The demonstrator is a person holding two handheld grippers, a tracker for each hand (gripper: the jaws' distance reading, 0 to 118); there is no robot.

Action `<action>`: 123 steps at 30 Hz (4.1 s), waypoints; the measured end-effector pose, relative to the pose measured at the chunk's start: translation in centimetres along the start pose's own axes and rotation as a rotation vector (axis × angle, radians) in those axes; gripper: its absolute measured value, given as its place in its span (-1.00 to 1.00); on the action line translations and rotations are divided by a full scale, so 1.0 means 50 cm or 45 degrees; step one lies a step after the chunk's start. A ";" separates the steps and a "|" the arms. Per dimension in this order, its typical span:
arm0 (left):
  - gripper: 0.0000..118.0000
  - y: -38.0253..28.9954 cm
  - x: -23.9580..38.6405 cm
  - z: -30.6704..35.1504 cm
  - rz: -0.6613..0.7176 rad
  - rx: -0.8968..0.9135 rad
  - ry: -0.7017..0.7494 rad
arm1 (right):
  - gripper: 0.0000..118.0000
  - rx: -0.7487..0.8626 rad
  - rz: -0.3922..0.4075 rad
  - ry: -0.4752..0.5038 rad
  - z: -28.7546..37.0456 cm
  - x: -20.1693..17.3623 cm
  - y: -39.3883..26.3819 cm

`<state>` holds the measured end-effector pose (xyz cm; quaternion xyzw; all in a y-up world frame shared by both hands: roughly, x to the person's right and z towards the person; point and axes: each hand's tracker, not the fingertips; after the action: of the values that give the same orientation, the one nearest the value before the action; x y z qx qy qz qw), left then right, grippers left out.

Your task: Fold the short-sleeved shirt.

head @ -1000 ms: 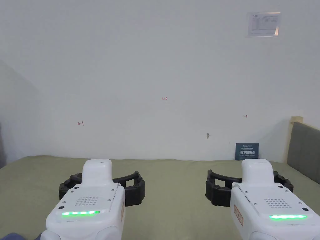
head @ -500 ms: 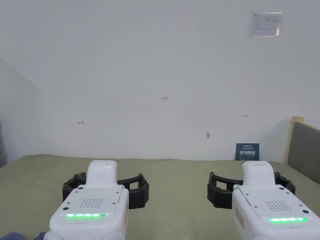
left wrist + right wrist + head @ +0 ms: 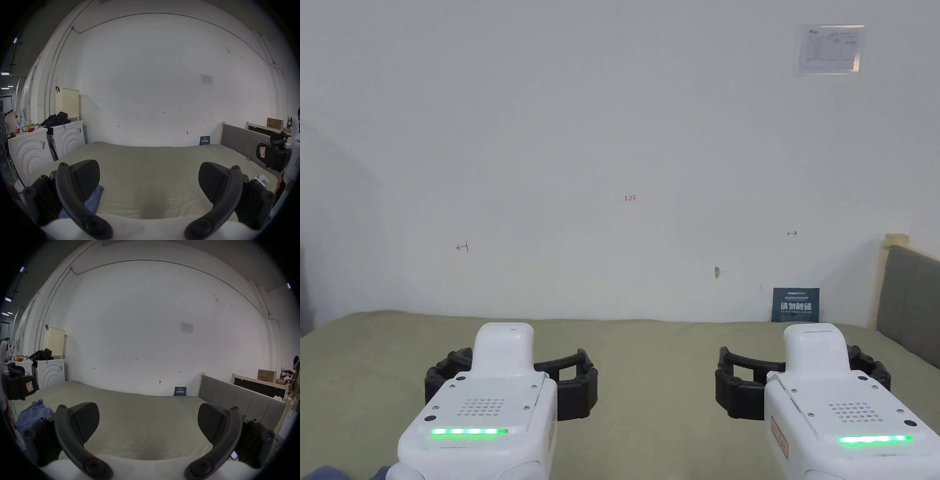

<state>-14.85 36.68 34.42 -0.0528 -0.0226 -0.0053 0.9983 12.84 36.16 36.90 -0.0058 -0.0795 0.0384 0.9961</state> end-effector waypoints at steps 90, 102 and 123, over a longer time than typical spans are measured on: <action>0.89 -0.498 -0.754 -0.391 0.443 -1.109 0.313 | -1.00 -0.475 0.162 0.734 -0.151 -0.581 -0.295; -1.00 -0.475 -0.683 -0.374 0.163 -1.158 0.439 | -1.00 -0.530 0.140 0.695 -0.124 -0.506 -0.299; -1.00 -0.061 -0.027 -0.406 -0.081 -0.743 -0.417 | -1.00 -0.478 0.013 0.124 0.023 -0.063 -0.264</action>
<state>-15.36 31.50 14.50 -0.3359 -0.1820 -0.0343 0.9235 10.58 22.79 37.76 -0.1936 -0.0368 0.0278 0.9800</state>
